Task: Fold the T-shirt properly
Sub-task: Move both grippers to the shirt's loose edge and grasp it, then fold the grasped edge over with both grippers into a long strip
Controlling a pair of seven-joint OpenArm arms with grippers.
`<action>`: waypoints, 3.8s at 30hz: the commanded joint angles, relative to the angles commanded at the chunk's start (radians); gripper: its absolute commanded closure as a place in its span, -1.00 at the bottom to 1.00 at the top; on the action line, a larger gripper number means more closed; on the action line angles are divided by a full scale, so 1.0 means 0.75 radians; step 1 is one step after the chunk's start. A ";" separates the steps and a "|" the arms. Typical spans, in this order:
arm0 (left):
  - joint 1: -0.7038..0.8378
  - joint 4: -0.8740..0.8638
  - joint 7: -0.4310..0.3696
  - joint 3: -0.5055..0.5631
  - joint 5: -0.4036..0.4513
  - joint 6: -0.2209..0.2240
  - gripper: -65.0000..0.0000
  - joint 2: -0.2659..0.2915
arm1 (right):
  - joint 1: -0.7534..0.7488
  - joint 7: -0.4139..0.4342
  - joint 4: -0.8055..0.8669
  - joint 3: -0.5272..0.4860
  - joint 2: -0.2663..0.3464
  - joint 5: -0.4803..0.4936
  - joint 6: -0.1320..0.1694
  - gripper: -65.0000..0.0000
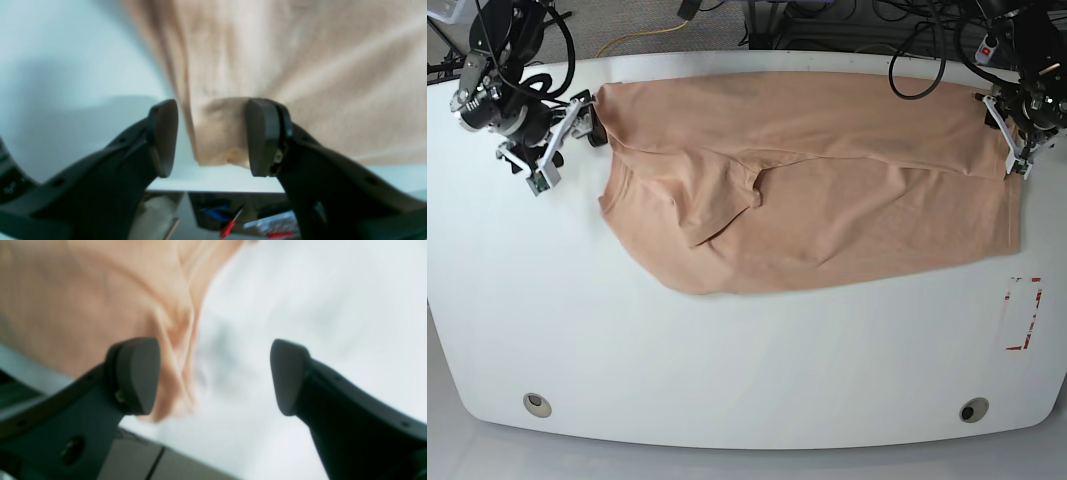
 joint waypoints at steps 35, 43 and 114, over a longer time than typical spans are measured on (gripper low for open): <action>-0.354 0.113 0.131 -0.016 -0.025 0.000 -0.29 0.000 | 1.009 0.434 -1.477 -0.006 -0.174 -0.460 0.000 -0.52; -0.548 -0.113 0.047 -0.016 -0.025 0.181 -0.29 -0.027 | 0.992 0.436 -1.475 -0.006 -0.250 -0.460 0.000 0.07; -0.616 -0.450 -0.579 0.076 -0.037 0.000 1.00 -0.047 | 0.769 0.110 -0.479 -0.172 -0.239 -0.452 0.000 1.00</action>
